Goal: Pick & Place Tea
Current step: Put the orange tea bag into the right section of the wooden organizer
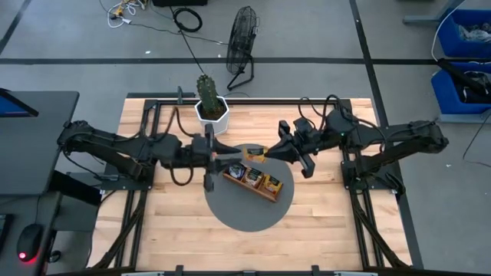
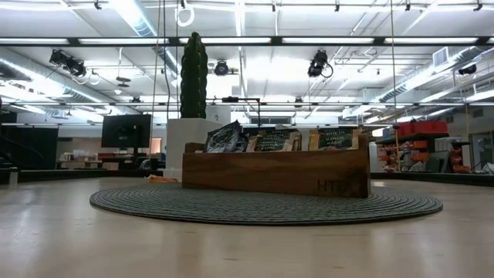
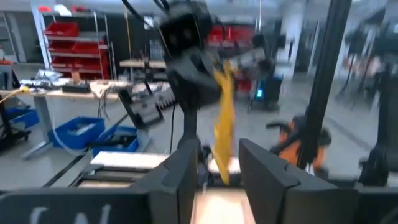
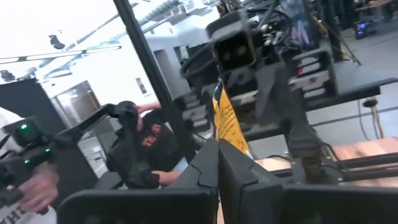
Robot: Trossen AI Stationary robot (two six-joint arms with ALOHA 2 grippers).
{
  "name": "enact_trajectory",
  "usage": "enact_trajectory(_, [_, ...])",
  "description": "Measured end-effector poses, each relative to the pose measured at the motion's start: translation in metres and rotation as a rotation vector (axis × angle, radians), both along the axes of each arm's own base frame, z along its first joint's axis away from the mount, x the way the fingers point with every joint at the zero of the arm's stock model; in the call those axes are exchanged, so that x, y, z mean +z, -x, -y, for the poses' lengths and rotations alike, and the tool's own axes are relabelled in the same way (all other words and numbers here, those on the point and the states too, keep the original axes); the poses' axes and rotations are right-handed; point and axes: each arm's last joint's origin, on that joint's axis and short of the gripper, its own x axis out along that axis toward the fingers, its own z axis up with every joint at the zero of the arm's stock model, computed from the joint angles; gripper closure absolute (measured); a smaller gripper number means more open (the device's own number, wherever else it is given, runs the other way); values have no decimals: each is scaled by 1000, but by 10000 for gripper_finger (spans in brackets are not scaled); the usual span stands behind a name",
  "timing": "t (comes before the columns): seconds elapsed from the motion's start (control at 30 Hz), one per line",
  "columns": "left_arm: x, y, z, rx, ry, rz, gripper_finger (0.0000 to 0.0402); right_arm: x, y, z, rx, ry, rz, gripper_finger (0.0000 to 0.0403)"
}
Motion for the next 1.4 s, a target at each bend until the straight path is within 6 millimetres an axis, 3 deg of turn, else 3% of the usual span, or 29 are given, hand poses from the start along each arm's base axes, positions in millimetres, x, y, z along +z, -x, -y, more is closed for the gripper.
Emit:
enact_trajectory(0.37, [5,-1,1,-40,75,63,212,6,-3,-5,-45,34,98,403])
enact_trajectory(0.63, [8,-1,-2,-29,65,92,207,-7,-22,-7,-45,34,80,403])
enact_trajectory(0.83, [7,-1,-1,-28,55,87,250,-6,-24,-7,-54,35,118,403])
enact_trajectory(1.1, [7,-1,-1,-28,54,84,383,-8,-25,-6,-67,37,100,403])
enact_trajectory(1.23, [6,-1,-1,-28,50,72,392,-7,-24,-5,-82,42,106,392])
enact_trajectory(1.4, [0,-2,-1,-28,57,14,396,4,-9,-2,-106,41,123,331])
